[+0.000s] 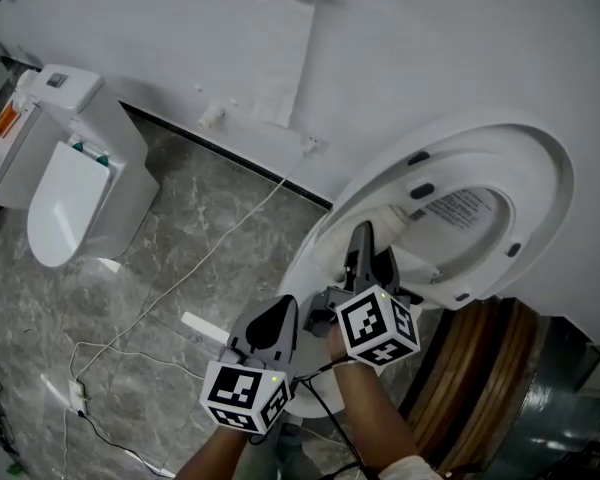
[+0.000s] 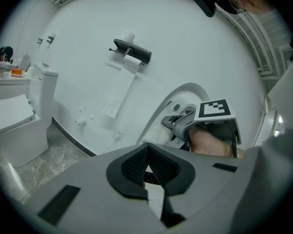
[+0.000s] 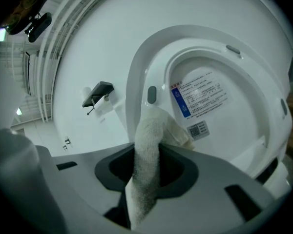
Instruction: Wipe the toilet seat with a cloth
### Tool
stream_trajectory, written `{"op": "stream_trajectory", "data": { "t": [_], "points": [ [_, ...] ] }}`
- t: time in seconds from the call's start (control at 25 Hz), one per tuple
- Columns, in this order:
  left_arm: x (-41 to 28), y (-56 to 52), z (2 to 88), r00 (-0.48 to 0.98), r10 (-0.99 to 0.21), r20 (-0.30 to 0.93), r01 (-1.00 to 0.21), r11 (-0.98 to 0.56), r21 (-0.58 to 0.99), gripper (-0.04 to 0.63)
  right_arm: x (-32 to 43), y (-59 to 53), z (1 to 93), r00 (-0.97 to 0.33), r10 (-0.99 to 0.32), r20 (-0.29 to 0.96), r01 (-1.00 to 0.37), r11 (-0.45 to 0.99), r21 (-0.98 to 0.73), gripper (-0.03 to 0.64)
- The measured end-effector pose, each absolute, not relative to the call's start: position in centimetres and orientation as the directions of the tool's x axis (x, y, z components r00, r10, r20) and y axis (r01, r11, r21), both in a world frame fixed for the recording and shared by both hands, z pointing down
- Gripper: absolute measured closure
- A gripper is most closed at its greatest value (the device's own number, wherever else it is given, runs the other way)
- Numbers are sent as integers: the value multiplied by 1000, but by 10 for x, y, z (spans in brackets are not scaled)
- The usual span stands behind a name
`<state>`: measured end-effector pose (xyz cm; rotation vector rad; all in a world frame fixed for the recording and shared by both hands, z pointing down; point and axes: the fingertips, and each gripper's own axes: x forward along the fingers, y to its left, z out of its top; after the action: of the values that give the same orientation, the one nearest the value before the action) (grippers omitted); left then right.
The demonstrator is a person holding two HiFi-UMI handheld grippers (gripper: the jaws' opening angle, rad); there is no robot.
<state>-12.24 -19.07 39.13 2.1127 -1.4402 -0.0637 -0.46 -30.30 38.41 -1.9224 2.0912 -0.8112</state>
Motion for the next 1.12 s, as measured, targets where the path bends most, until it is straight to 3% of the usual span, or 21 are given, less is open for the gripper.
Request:
{"op": "stream_trajectory", "data": {
  "t": [1.12],
  "points": [
    [-89, -237, 309, 475, -853, 217, -819, -338, 463, 595, 34, -334, 270, -117, -986, 118, -847, 37, -530, 517]
  ]
}}
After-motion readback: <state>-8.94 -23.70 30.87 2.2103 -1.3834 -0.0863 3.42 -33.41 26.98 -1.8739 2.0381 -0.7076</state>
